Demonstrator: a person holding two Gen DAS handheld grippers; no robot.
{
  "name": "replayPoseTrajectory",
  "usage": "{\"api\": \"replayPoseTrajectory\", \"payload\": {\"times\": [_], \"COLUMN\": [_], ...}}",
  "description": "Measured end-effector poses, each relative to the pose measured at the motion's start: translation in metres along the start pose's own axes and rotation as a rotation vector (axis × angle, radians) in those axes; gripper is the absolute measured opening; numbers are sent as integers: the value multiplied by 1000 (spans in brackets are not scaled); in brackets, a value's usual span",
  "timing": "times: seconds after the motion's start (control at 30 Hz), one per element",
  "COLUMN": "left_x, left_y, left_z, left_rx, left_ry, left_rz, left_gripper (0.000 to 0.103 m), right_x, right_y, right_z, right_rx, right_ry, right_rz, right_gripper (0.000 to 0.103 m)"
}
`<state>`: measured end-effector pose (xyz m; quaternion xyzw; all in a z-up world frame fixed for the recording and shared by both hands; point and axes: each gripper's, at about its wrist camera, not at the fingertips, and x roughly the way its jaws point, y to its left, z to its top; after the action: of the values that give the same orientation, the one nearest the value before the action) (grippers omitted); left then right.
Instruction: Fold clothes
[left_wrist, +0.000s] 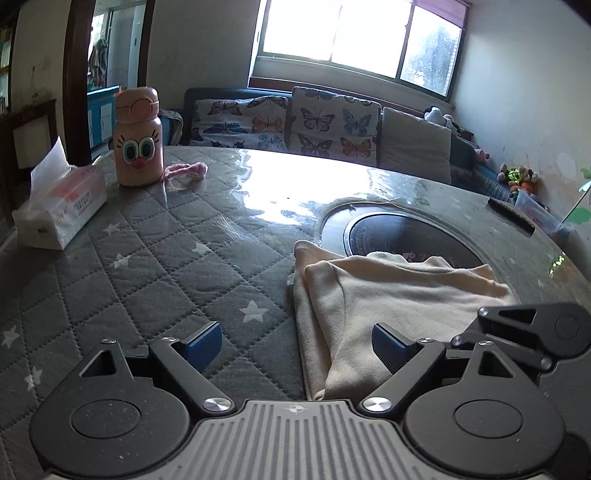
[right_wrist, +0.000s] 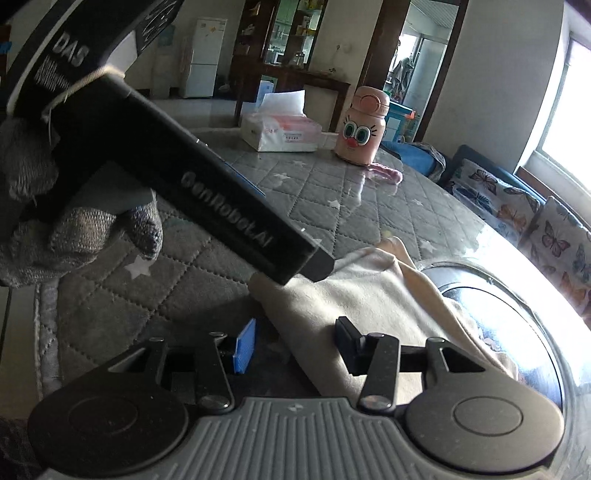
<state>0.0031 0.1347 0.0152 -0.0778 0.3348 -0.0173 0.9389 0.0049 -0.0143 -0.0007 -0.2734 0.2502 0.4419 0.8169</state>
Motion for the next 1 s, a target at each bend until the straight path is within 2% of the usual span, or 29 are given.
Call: {"api": "replayPoseTrajectory", "payload": {"times": [0.3, 0.43, 0.63, 0.8, 1.0], "left_x": [4, 7, 15, 25, 36], "left_y": [3, 4, 7, 9, 16], "left_z": [6, 8, 12, 14, 11], "left_rx": [-54, -90, -176, -258, -406], "left_ry": [11, 29, 66, 109, 175], "left_rz": [-31, -59, -112, -158, -240], "left_gripper": [90, 89, 88, 83, 75], "right_x": [7, 8, -2, -19, -41], "right_y": [10, 10, -5, -22, -35], "right_z": [-1, -1, 2, 3, 0], "right_rx": [-47, -45, 52, 154, 217], "right_ry": [-4, -6, -32, -69, -117], "right_rz": [-42, -68, -36, 6, 40], "right_gripper": [45, 27, 20, 18, 17]}}
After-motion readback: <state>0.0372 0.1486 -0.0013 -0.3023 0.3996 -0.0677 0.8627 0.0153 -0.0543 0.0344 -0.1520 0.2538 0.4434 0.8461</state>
